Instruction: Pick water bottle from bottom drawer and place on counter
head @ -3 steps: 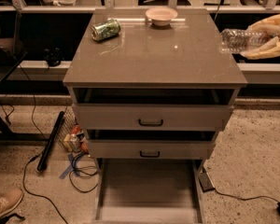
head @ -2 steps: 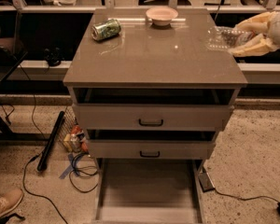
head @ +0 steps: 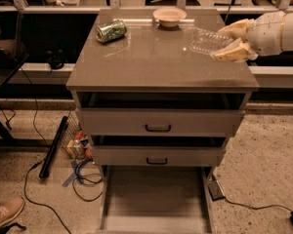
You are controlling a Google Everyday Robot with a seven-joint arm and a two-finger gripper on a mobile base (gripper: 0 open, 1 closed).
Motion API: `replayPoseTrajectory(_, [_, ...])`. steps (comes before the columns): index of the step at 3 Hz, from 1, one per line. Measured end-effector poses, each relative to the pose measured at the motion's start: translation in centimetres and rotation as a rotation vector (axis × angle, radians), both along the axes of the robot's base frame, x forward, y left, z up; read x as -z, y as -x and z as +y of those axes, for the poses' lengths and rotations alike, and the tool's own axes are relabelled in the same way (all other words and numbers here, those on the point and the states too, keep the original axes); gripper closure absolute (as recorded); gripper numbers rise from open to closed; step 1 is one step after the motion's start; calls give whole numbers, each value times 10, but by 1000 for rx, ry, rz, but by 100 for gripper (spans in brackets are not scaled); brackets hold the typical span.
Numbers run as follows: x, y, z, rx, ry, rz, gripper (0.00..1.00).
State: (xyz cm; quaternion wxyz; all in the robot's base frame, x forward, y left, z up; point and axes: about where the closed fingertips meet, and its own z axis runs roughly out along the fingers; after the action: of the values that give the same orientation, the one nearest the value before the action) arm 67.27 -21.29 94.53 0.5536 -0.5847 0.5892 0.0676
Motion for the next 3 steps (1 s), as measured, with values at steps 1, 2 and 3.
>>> replayPoseTrajectory(1, [0,0,0,0,0,0,100])
replayPoseTrajectory(2, [12,-9,20,4,65,61,100])
replayPoseTrajectory(3, [23,-17,37,5,115,125,100])
